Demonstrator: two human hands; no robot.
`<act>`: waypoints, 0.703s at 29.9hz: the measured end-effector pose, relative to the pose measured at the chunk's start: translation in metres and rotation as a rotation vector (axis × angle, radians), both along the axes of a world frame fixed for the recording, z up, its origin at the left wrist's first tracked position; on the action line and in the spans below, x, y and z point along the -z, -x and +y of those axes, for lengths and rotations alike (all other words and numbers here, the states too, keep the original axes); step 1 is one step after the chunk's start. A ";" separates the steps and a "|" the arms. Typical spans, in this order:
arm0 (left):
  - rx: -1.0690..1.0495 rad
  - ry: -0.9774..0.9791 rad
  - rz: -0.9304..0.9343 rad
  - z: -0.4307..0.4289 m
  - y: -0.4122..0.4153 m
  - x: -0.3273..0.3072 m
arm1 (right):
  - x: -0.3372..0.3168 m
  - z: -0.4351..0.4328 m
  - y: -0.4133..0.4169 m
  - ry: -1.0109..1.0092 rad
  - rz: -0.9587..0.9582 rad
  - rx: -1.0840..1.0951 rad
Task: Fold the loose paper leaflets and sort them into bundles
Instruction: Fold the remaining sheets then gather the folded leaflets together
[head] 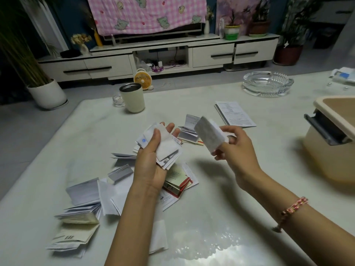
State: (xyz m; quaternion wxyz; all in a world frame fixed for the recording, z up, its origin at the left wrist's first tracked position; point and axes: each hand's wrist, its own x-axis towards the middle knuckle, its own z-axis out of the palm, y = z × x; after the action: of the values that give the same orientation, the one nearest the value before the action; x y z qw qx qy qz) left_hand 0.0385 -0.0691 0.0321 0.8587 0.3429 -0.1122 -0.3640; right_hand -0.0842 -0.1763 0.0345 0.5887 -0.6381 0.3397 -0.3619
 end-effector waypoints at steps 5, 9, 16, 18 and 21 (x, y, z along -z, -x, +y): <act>0.025 -0.134 -0.066 -0.010 0.019 0.004 | -0.018 0.019 0.002 -0.064 -0.123 -0.216; 0.050 -0.205 -0.095 -0.013 0.030 0.004 | -0.016 0.028 -0.001 -0.014 -0.017 -0.288; 0.065 -0.186 -0.048 -0.016 0.038 0.005 | -0.016 0.025 0.004 0.306 0.201 -0.163; 0.086 -0.178 0.017 -0.016 0.038 0.006 | -0.010 0.024 0.004 0.328 0.158 -0.079; 0.138 -0.201 0.056 -0.016 0.037 0.007 | -0.009 0.025 0.004 0.244 0.070 -0.067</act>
State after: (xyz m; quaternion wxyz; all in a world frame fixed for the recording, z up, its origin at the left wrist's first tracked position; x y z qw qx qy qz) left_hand 0.0016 -0.0852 0.0247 0.7958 0.4083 -0.0743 -0.4410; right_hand -0.0884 -0.1512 0.0434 0.5062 -0.7280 0.2922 -0.3583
